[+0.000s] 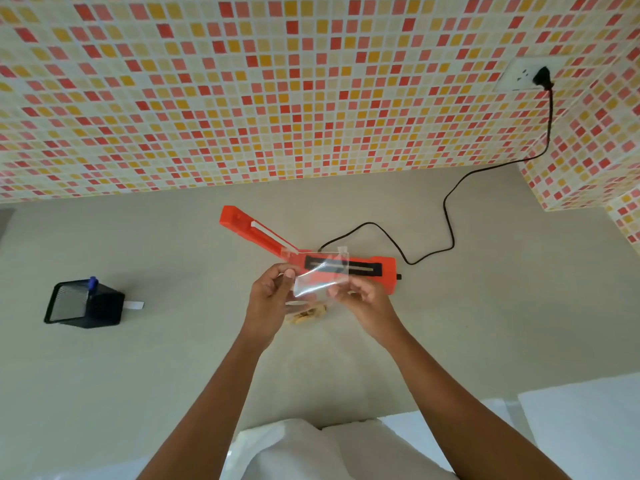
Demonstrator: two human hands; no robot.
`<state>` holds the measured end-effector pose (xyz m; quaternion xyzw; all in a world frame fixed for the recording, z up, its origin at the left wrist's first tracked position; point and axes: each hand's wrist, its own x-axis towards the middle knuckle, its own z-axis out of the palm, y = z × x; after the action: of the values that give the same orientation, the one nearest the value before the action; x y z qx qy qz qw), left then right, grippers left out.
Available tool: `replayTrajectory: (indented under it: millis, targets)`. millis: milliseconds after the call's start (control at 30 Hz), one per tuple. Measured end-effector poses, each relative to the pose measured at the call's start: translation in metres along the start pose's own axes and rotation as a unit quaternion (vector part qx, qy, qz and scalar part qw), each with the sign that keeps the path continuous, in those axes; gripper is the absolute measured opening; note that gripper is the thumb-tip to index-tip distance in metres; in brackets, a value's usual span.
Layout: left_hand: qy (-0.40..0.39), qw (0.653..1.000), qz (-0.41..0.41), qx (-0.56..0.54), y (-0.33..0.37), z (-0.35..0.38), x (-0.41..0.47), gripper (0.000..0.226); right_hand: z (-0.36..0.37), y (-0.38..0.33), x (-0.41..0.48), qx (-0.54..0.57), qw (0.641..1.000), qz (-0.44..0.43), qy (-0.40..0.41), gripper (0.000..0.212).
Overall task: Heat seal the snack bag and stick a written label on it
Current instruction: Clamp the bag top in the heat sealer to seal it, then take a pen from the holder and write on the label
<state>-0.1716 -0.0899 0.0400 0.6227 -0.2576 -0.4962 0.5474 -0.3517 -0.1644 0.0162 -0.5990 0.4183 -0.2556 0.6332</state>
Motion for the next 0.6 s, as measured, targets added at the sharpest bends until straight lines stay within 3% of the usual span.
replayTrajectory:
  millis: [167,333,500,600]
  targets:
    - [0.034,0.999,-0.003,-0.007,0.002,-0.041,-0.012,0.020,0.039,0.003,0.006,-0.044,0.995,0.017,-0.084,0.015]
    - [0.078,0.996,-0.008,-0.032,0.007,-0.093,-0.029,0.024,0.095,0.012,0.013,-0.037,0.994,0.031,-0.095,0.005]
    - [0.116,0.992,-0.019,-0.052,-0.002,-0.154,-0.040,0.027,0.159,0.010,0.020,-0.044,0.991,0.054,-0.118,0.014]
    - [0.115,0.992,-0.019,-0.055,-0.003,-0.190,-0.040,0.025,0.196,0.010,0.024,-0.018,0.990,0.090,-0.108,0.009]
